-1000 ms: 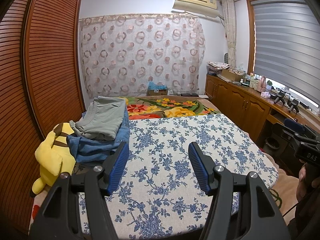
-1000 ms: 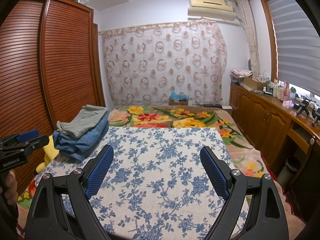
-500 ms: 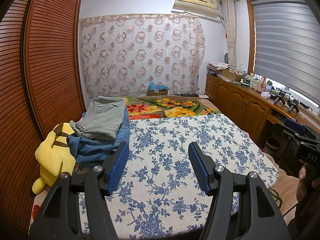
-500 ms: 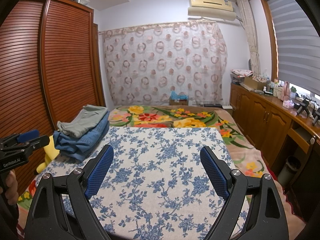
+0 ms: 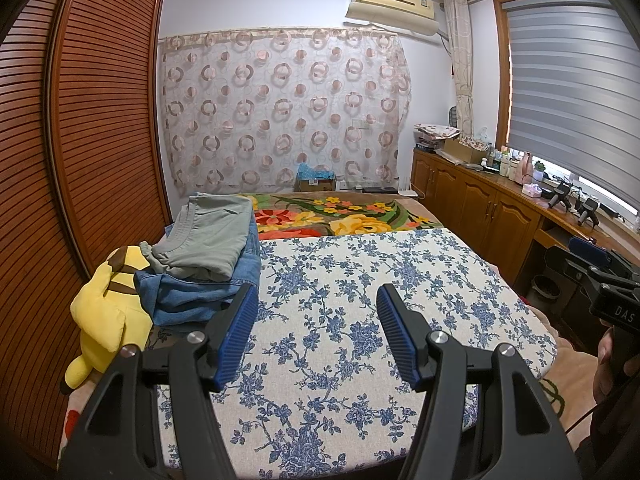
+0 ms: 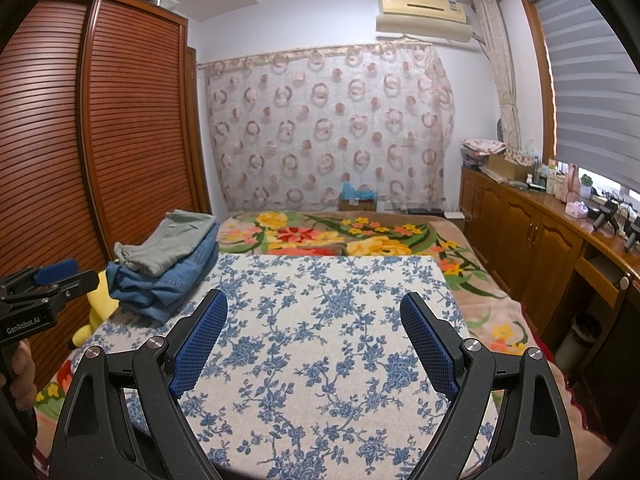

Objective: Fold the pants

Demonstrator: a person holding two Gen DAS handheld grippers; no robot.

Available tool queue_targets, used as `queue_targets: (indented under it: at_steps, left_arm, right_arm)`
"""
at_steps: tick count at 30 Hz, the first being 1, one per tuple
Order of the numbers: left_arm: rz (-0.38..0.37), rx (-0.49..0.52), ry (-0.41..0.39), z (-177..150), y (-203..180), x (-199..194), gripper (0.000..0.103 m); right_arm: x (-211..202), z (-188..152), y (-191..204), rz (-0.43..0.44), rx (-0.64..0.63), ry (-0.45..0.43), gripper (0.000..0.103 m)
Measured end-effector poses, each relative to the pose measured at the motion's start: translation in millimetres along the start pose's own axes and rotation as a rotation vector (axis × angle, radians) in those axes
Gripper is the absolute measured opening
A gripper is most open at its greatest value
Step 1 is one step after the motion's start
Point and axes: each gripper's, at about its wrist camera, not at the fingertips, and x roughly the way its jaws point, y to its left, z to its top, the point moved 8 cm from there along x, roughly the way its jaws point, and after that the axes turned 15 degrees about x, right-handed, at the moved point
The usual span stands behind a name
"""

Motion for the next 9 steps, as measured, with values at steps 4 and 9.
queue_targets:
  at_steps: [4, 9]
  left_arm:
    - [0.0, -0.001, -0.001, -0.3, 1.1, 0.5, 0.062]
    - [0.001, 0.0, 0.0, -0.9, 1.6, 0.4, 0.062]
  right_arm:
    - [0.0, -0.3, 0.5, -0.001, -0.001, 0.0, 0.09]
    - [-0.2, 0.1, -0.1, 0.0, 0.0, 0.0, 0.09]
